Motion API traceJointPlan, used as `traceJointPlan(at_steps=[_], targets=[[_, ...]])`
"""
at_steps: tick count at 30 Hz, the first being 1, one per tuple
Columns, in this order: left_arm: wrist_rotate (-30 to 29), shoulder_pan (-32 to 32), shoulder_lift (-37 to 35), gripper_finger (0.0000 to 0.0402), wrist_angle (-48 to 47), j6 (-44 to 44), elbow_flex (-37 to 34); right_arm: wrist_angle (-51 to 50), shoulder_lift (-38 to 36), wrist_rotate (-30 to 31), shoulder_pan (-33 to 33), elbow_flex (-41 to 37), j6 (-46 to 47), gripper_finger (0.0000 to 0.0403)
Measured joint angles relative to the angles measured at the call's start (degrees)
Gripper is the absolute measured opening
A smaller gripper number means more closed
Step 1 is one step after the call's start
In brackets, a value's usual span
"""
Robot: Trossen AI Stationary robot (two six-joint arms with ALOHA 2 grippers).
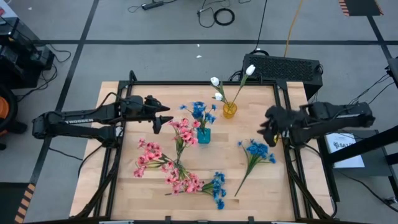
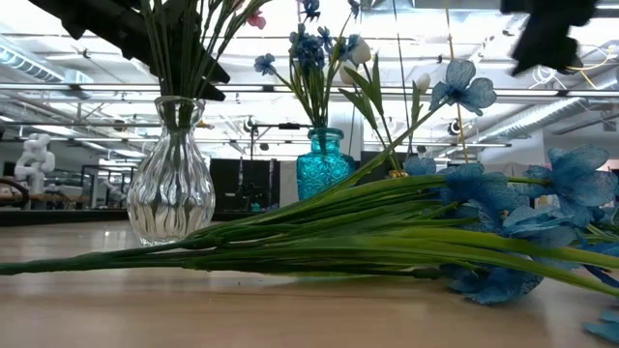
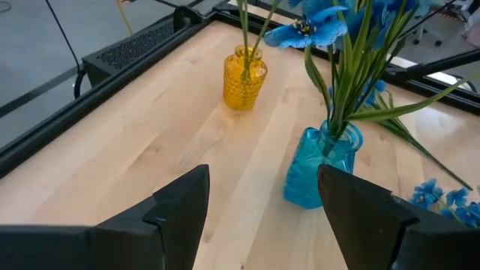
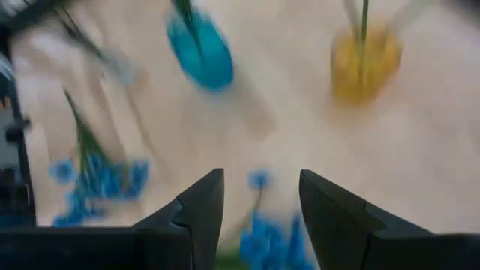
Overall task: Sort flowers into vase by color
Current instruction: Put the top blue flowers into the blue vase
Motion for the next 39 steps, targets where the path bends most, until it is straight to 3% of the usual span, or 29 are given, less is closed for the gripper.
traceJointPlan(at_steps=[4,10,17,23,32,39], targets=[[0.0,0.0,0.1,0.0254,-0.6,-0.8,0.0,1.0,0.8,-3.5,7.8,-4.1,12.4,0.0168],[0.0,-1.5,0.2,0.0254,-2.4,-3.7,0.0,17.2,3.4,-4.1,18.7,-13.6,31.3,0.0198],[-0.5,-5.8,0.2,0.0254,-1.4,-8.1,-3.2,15.6,9.8,2.3,26.1,-15.3,47.1,0.0245],[-2.2,-9.8,0.2,0.0254,-1.8,-11.4,-4.0,15.1,16.3,6.5,33.2,-14.7,59.3,0.0253],[-6.3,-15.0,0.2,0.0254,-1.8,-11.4,-4.0,14.0,28.0,3.2,39.0,-14.7,81.1,0.0253],[-7.3,-16.4,0.2,0.0254,-1.9,-11.3,-4.0,22.3,33.8,3.2,38.8,-14.7,84.6,0.0254]])
